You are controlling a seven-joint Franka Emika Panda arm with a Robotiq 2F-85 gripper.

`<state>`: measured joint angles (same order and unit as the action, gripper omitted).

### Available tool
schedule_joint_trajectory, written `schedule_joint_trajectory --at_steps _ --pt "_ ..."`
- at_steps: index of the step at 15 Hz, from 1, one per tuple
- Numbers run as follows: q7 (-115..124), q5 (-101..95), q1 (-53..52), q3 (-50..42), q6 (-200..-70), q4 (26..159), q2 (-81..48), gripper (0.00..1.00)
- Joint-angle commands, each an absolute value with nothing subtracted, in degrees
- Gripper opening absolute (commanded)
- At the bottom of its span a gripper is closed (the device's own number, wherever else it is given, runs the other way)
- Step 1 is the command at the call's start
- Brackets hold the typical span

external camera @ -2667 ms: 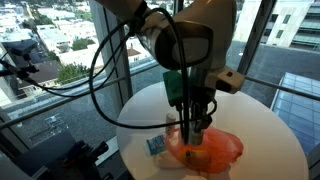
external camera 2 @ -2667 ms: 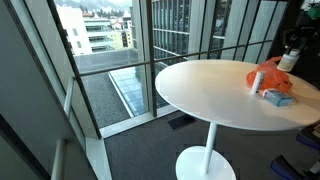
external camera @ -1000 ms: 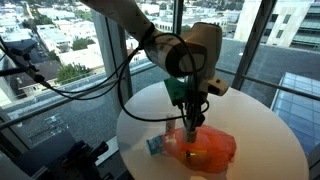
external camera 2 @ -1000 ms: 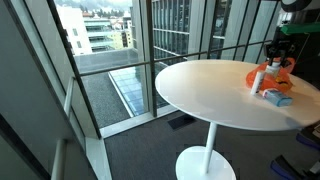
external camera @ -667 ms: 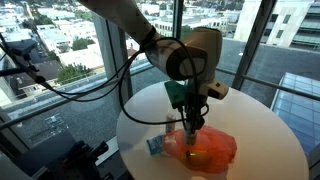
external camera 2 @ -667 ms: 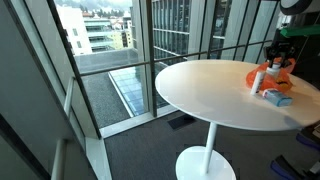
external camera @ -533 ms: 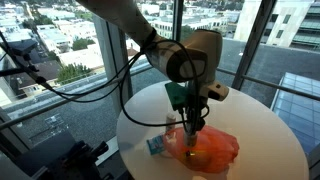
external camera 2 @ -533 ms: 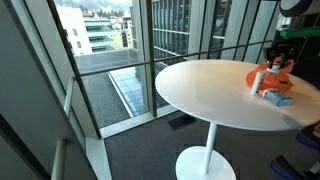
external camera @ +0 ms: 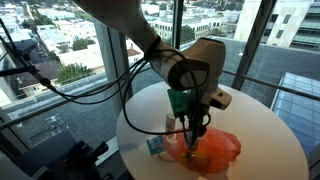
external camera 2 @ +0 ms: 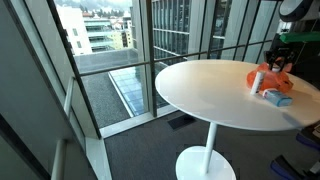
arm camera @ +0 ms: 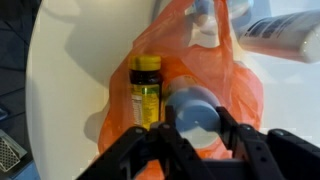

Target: Put the white sticky bottle in the plastic bag

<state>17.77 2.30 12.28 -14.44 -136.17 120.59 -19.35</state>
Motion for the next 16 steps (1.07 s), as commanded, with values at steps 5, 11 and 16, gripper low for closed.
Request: schedule_joint_trajectory --at_steps 5,11,16 --pt "14.9 4.1 12.7 -13.9 -135.5 121.0 -17.4 0.99" --pt "13.3 2.3 11.4 -13.4 -133.6 123.3 -11.0 1.0" --pt "9.3 1.8 10.3 -12.2 -127.4 125.8 -4.4 1.0"
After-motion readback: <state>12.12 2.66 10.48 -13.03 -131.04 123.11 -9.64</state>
